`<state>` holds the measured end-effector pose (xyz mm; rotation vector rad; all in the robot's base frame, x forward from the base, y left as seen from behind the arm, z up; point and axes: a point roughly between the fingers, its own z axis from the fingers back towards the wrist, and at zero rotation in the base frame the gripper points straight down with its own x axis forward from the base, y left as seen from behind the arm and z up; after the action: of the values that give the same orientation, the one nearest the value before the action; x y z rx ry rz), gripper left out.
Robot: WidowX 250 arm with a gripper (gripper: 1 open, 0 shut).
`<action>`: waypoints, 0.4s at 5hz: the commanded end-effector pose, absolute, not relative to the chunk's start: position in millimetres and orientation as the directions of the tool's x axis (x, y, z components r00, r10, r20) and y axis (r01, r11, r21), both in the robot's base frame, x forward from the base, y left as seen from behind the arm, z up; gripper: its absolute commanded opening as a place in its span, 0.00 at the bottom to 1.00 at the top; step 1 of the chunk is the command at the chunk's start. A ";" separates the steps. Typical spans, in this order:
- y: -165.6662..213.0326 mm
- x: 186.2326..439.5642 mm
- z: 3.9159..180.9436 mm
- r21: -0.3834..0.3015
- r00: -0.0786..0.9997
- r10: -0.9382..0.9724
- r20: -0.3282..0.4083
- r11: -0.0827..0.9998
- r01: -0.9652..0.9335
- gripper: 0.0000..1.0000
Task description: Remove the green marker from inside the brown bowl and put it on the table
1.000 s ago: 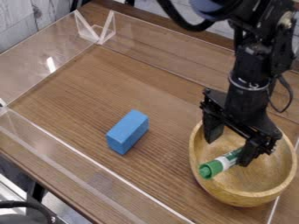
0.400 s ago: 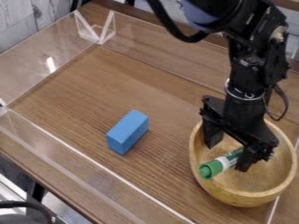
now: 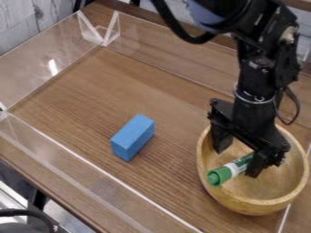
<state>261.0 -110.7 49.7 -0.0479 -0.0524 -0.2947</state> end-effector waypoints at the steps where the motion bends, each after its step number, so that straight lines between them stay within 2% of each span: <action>1: -110.3 268.8 70.0 -0.042 0.951 -0.279 0.137 0.957 0.287 1.00; 2: -109.3 269.6 71.4 -0.042 0.950 -0.274 0.148 0.958 0.283 1.00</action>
<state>262.5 -109.7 51.8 -0.0480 -0.0696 -0.2897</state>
